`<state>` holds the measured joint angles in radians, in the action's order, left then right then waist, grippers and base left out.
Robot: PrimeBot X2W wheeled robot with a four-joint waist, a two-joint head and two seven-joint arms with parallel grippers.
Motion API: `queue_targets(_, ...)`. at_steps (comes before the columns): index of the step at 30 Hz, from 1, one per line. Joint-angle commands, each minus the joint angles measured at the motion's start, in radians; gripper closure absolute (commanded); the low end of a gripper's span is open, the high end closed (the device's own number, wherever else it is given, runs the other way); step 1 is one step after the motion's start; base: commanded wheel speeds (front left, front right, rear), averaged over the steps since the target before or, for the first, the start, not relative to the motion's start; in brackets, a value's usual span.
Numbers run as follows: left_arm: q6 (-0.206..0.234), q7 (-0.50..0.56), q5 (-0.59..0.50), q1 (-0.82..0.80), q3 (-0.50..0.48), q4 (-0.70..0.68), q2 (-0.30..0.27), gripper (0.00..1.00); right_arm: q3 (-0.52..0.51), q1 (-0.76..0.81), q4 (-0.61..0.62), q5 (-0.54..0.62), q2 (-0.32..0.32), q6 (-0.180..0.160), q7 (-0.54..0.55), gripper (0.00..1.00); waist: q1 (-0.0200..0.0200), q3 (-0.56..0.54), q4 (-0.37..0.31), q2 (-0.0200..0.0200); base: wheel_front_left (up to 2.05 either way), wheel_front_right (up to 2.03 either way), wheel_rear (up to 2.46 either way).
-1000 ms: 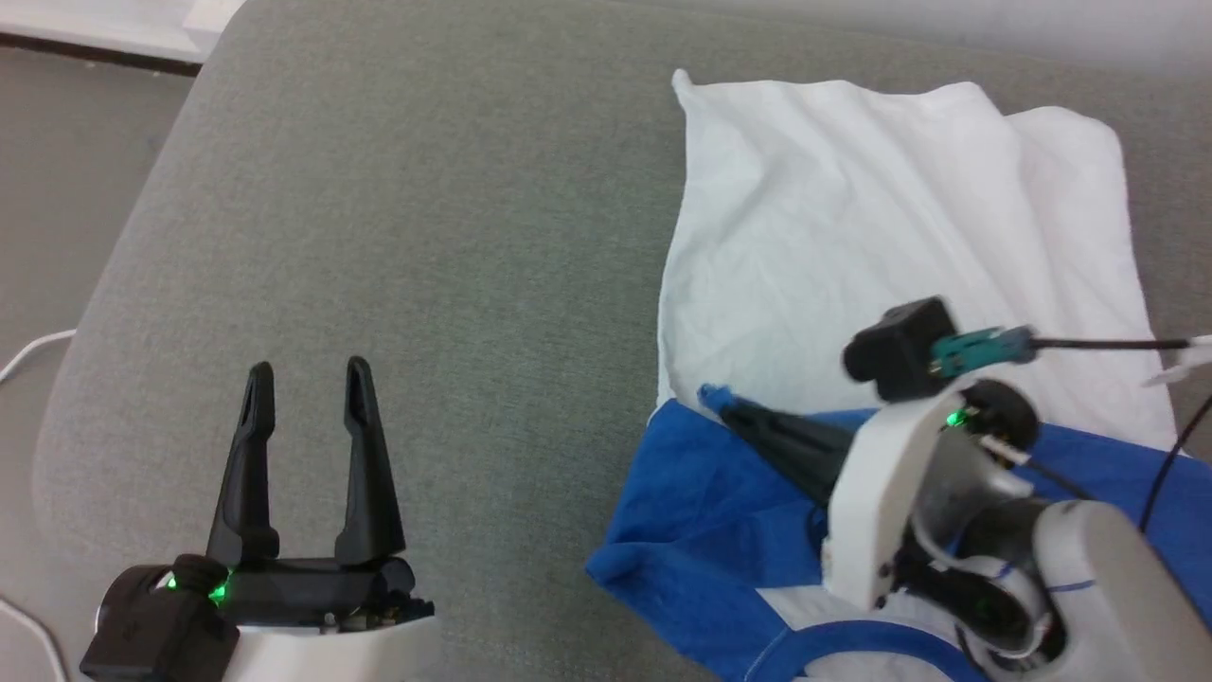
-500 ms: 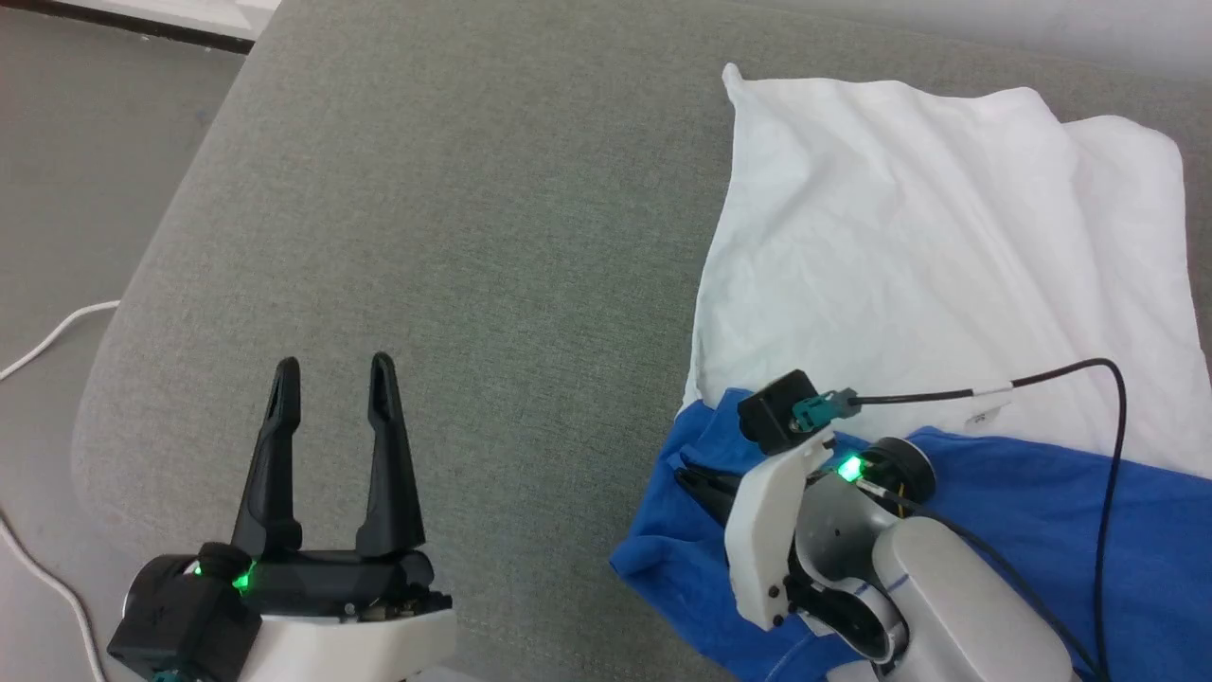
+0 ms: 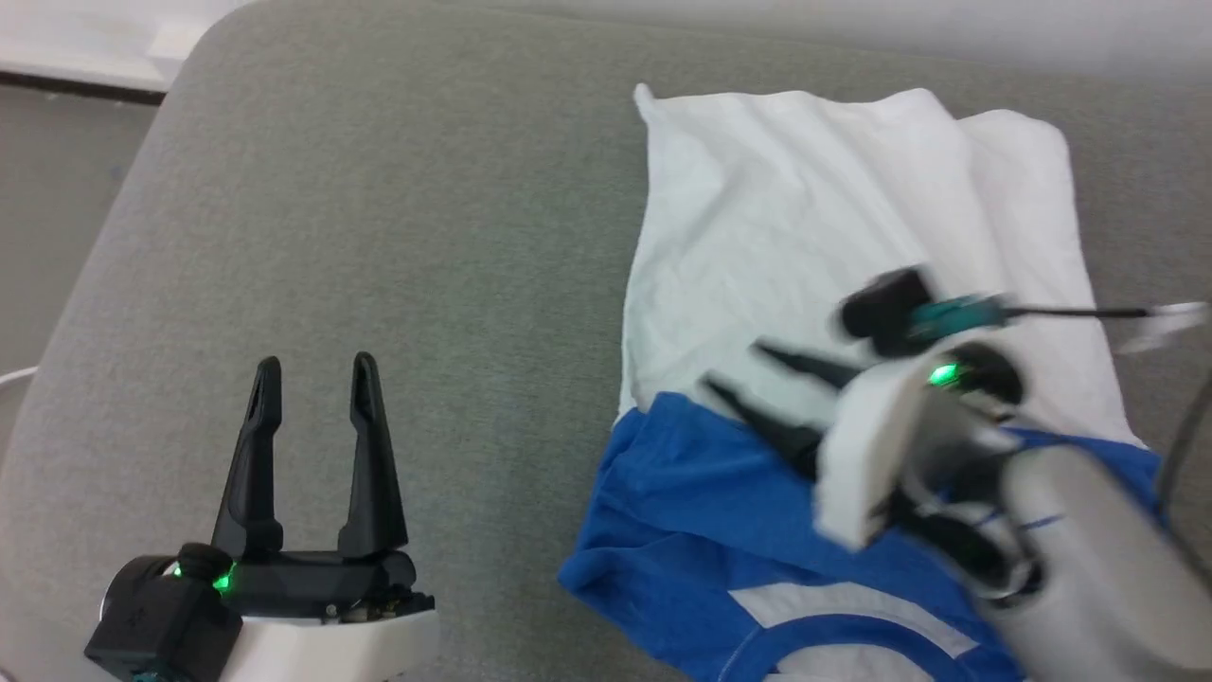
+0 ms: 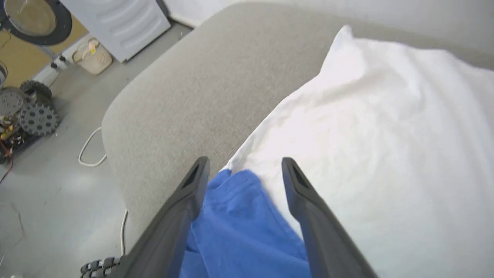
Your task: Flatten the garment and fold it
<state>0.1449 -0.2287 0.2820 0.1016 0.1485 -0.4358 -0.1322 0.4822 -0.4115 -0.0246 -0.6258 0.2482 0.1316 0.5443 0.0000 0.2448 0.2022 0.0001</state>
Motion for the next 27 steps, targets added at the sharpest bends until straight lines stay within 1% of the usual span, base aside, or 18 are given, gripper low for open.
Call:
queue_targets(1,0.005,0.003,-0.004,0.007,-0.003,-0.007,-0.007,0.0,-0.059,0.015,0.039,-0.006,0.02,-0.001,-0.01,0.0,0.0,-0.015,-0.039,-0.0001,0.0,0.0,0.0)
queue_targets(4,0.007,0.009,-0.007,0.004,-0.002,-0.014,-0.011,0.0,-0.209,0.063,0.126,0.012,0.056,-0.001,-0.036,0.0,0.0,-0.015,-0.064,-0.0001,0.0,0.0,0.0)
queue_targets(9,0.005,0.016,-0.011,-0.004,0.008,-0.016,-0.015,0.0,-0.458,0.162,0.234,0.054,0.059,-0.001,-0.094,0.0,0.0,-0.011,-0.096,-0.0001,0.0,0.0,0.0)
queue_targets(13,0.003,0.016,-0.012,-0.006,0.017,-0.007,-0.015,0.0,-0.628,0.245,0.31,0.124,0.024,-0.001,-0.173,0.0,0.0,-0.011,-0.111,-0.0001,0.0,0.0,0.0)
queue_targets(17,-0.002,0.016,-0.006,0.003,0.031,0.01,-0.011,0.0,-0.773,0.335,0.383,0.222,-0.058,-0.001,-0.286,0.0,0.0,-0.011,-0.117,-0.0001,0.0,0.0,0.0)
queue_targets(19,-0.004,0.014,-0.001,0.007,0.04,0.021,-0.007,0.0,-0.816,0.383,0.408,0.261,-0.105,-0.001,-0.336,0.0,0.0,-0.009,-0.116,-0.0001,0.0,0.0,0.0)
queue_targets(21,-0.005,0.011,-0.001,0.012,0.048,0.036,-0.003,0.0,-0.839,0.425,0.416,0.274,-0.142,-0.001,-0.383,0.0,0.0,-0.005,-0.116,-0.0001,0.0,0.0,0.0)
queue_targets(25,-0.002,0.003,-0.009,0.022,0.061,0.076,0.001,0.0,-0.843,0.496,0.396,0.305,-0.179,-0.001,-0.455,0.0,0.0,0.001,-0.117,-0.0001,0.0,0.0,0.0)
queue_targets(27,-0.002,-0.001,-0.007,0.024,0.064,0.087,0.006,0.0,-0.836,0.514,0.386,0.299,-0.189,-0.001,-0.476,0.0,0.0,0.003,-0.12,-0.0001,0.0,0.0,0.0)
